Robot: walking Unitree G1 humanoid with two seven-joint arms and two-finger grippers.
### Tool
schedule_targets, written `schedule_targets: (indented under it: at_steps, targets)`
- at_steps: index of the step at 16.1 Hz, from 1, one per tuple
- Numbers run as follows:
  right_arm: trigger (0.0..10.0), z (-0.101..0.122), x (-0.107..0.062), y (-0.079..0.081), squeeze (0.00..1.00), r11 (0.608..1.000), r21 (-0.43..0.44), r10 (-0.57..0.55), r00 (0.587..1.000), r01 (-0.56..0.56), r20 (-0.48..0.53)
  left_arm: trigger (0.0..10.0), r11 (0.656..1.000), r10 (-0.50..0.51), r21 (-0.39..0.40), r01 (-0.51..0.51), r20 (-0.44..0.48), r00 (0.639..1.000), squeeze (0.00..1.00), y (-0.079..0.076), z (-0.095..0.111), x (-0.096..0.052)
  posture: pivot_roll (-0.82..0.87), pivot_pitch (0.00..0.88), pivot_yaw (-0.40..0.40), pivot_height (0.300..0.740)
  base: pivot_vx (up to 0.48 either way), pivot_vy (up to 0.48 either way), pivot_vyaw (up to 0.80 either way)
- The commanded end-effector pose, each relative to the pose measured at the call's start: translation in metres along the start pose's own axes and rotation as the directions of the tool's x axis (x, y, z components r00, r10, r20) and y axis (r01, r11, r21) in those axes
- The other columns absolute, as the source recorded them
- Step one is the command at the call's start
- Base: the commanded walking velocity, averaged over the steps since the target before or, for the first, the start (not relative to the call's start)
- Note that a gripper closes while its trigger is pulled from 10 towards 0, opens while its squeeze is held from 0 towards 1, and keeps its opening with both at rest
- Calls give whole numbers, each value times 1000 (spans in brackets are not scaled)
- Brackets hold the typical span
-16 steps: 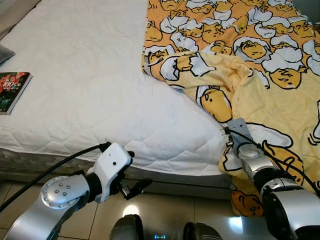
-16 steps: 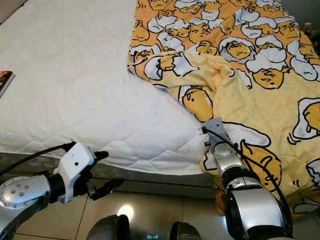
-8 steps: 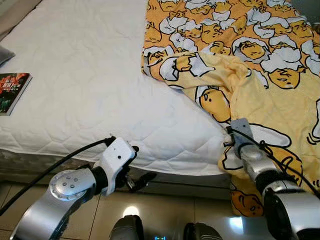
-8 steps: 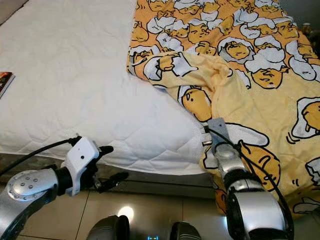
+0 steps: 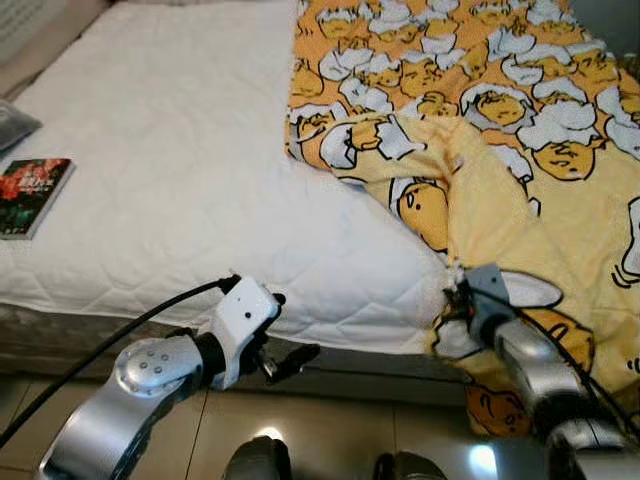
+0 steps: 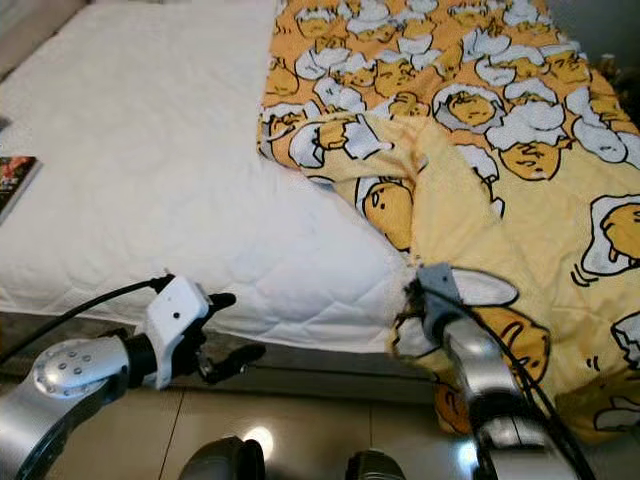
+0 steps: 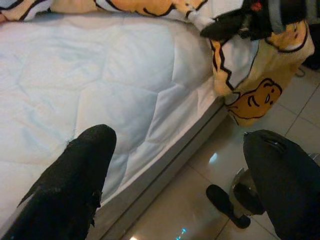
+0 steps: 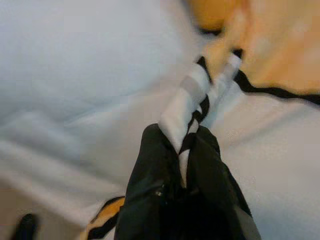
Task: Clean up the room
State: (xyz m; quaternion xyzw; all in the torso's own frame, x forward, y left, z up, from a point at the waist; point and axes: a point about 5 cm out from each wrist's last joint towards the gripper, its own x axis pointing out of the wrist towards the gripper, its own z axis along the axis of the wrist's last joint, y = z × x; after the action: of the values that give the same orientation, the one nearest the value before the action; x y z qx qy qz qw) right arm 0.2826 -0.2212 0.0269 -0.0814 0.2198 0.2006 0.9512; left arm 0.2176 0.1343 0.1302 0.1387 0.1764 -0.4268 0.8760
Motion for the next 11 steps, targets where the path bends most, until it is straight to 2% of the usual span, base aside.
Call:
schedule_targets:
  at_steps: [1, 2, 3, 4, 7, 8, 9, 10, 11]
  targets:
    - [0, 1, -3, 21, 0, 978, -13, 209, 978, -209, 22, 10000, 1000, 5, 8, -5, -9, 1000, 0, 2, -2, 0, 14, 84, 47, 740, 0, 0, 0]
    - [0, -6, -19, 41, 0, 908, -31, 417, 909, -417, 6, 10000, 1000, -6, 6, 6, -6, 1000, 0, 1, -2, 0, 11, 83, 47, 740, 0, 0, 0]
    - [0, -23, -41, 62, 0, 791, -20, 608, 790, -611, -74, 10000, 999, -49, 4, 49, -11, 999, 0, -4, -3, 2, 9, 84, 46, 740, 0, 0, 0]
    - [0, -34, -52, 71, 0, 727, -14, 678, 722, -686, -137, 10000, 997, -82, 5, 82, -21, 996, 0, -8, -4, 2, 10, 84, 46, 740, 0, 0, 0]
    - [0, -56, -66, 83, 0, 623, 13, 749, 591, -782, -298, 10000, 991, -131, 2, 131, -43, 990, 0, -12, -7, -1, 14, 85, 49, 740, 0, 0, 0]
    - [0, -58, -68, 87, 0, 617, 11, 749, 583, -787, -315, 10000, 992, -128, 2, 129, -43, 991, 0, -12, -7, -1, 15, 86, 50, 740, 0, 0, 0]
    - [1804, -66, -62, 93, 0, 626, 16, 739, 587, -779, -331, 10000, 992, -130, 0, 130, -46, 990, 0, -11, -7, -2, 13, 84, 51, 740, 0, 0, 0]
    - [10000, -75, -55, 99, 0, 636, 7, 720, 590, -771, -365, 10000, 991, -135, 0, 136, -52, 989, 0, -11, -8, -3, 12, 83, 52, 740, 0, 0, 0]
    - [10000, -77, -54, 101, 0, 641, 18, 716, 590, -767, -374, 10000, 990, -139, 2, 139, -55, 989, 0, -11, -8, -4, 12, 84, 52, 740, 0, 0, 0]
